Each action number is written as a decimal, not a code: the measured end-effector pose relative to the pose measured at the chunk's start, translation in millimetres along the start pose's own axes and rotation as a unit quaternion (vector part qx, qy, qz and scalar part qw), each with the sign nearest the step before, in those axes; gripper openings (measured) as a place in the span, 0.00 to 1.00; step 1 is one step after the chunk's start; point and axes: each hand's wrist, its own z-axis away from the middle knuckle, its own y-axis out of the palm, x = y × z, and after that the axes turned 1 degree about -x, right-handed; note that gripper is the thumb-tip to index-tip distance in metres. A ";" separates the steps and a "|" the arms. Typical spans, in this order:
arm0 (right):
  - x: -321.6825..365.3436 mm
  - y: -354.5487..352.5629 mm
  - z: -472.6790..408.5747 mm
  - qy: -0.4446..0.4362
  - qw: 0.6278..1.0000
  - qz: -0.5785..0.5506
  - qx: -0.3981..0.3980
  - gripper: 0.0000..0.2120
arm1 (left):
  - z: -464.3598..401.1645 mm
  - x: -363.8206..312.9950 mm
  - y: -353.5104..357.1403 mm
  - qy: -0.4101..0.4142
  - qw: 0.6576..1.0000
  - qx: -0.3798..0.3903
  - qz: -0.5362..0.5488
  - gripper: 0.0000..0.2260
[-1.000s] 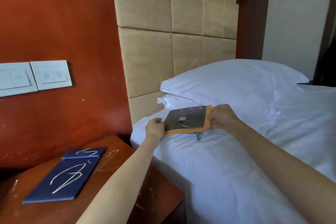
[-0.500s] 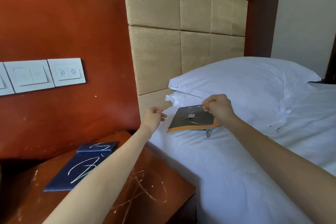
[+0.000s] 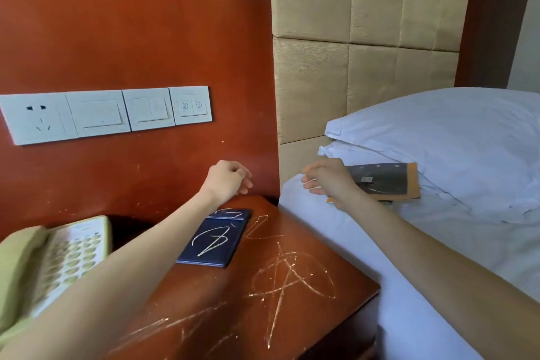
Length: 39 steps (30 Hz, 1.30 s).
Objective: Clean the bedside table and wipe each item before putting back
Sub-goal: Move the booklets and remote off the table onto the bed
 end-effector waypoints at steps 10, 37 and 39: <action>-14.1 76.2 19.4 0.152 0.977 -0.074 0.131 0.10 | 33.5 61.6 -72.9 -0.137 0.980 0.087 -0.117 0.08; -30.2 129.4 48.1 0.238 0.950 -0.190 0.068 0.09 | 40.3 100.6 -84.1 -0.366 0.921 0.060 0.117 0.07; -29.5 128.4 45.1 0.230 0.951 -0.195 0.069 0.11 | 39.4 99.0 -81.1 -0.365 0.919 0.064 0.137 0.04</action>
